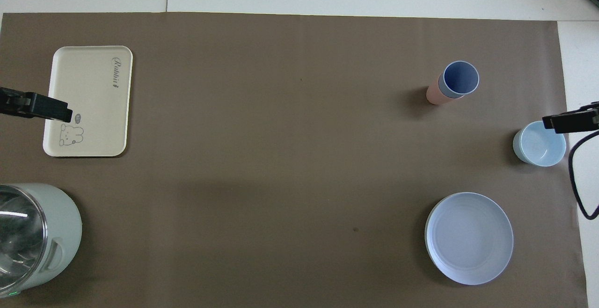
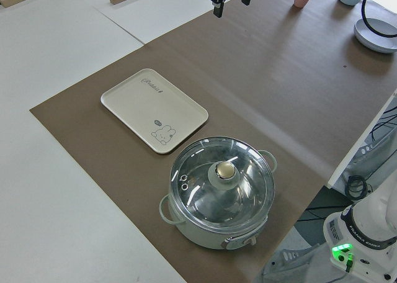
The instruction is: Place cup on tray
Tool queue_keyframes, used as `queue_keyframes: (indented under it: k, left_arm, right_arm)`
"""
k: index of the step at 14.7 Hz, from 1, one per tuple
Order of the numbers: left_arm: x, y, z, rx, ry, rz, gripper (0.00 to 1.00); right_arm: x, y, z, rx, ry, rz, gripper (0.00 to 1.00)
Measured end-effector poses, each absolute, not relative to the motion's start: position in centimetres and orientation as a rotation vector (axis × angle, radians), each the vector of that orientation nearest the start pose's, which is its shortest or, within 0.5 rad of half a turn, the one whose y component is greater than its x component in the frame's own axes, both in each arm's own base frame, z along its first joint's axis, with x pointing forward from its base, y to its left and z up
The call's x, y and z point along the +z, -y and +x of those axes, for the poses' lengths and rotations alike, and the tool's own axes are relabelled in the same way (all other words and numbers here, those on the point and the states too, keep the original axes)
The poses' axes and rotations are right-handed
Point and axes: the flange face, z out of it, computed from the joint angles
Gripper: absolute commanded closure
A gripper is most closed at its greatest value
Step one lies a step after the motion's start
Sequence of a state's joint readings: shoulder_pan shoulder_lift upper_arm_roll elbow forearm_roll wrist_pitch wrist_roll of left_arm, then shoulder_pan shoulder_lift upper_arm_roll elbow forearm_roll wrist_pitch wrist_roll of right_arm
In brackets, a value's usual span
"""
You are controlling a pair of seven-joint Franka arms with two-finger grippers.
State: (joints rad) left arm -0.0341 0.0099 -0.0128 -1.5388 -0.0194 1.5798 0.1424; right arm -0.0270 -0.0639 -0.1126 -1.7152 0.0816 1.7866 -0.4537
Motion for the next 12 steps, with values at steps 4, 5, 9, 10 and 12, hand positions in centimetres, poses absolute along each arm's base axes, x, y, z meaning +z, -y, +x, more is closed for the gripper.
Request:
queue_keyframes:
  k: [4, 5, 9, 10, 12]
  left_arm:
    - [63.5, 2.8, 55.8, -0.05, -0.299, -3.145, 0.0]
    - [63.5, 2.8, 55.8, -0.05, -0.299, -3.145, 0.0]
    - [63.5, 2.8, 55.8, -0.05, -0.298, -3.145, 0.0]
    - [63.5, 2.8, 55.8, -0.05, -0.298, -3.145, 0.0]
    - [63.5, 2.8, 55.8, -0.05, -0.298, -3.145, 0.0]
  right_arm:
    - [56.4, 8.7, 56.8, -0.391, 0.704, -2.931, 0.0]
    - [54.7, 8.9, 57.3, -0.429, 0.755, -2.878, 0.0]
    - [46.8, 12.2, 59.7, -0.561, 0.922, -2.675, 0.0]
    - [45.2, 13.0, 60.0, -0.579, 0.947, -2.643, 0.0]
    - [42.8, 14.0, 60.4, -0.616, 0.978, -2.587, 0.0]
